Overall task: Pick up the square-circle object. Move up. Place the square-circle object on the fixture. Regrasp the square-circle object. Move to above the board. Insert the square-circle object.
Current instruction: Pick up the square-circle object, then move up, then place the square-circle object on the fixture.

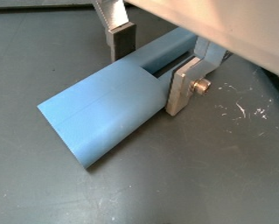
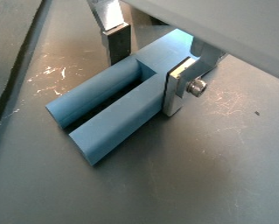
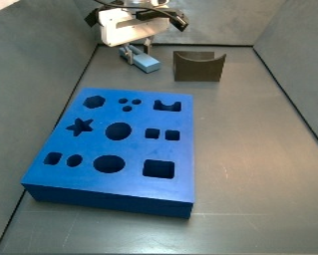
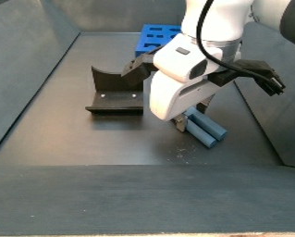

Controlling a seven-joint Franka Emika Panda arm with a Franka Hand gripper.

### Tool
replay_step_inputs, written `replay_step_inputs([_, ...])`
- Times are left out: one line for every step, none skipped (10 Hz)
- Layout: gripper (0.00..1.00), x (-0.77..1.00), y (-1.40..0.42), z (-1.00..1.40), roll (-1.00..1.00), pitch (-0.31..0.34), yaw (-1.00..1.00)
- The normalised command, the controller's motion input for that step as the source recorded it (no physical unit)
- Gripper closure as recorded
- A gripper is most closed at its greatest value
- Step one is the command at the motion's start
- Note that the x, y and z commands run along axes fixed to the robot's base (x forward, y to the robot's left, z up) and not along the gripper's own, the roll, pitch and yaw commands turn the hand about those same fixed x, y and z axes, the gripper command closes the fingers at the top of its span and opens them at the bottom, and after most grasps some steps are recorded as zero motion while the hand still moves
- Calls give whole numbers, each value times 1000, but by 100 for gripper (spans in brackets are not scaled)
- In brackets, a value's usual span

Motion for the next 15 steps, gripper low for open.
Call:
replay_step_inputs([100, 0, 0, 0, 0, 0, 0])
replay_step_inputs([100, 0, 0, 0, 0, 0, 0])
replay_step_inputs([100, 0, 0, 0, 0, 0, 0])
replay_step_inputs([100, 0, 0, 0, 0, 0, 0])
replay_step_inputs([100, 0, 0, 1000, 0, 0, 0])
replay_step_inputs([100, 19, 15, 1000, 3, -8, -18])
replay_step_inputs([100, -11, 7, 935, -5, 18, -19])
replay_step_inputs([100, -17, 4, 825, -9, 29, -19])
replay_step_inputs([100, -15, 4, 702, -13, 39, -18])
replay_step_inputs([100, -17, 2, 520, -14, 39, -16])
replay_step_inputs([100, -20, 0, 375, -14, 36, -14])
replay_step_inputs([100, -21, -1, 276, -14, 33, -14])
replay_step_inputs([100, 0, 0, 1000, 0, 0, 0])
replay_step_inputs([100, 0, 0, 1000, -3, 8, 0])
replay_step_inputs([100, -10, -3, 1000, -7, 20, 0])
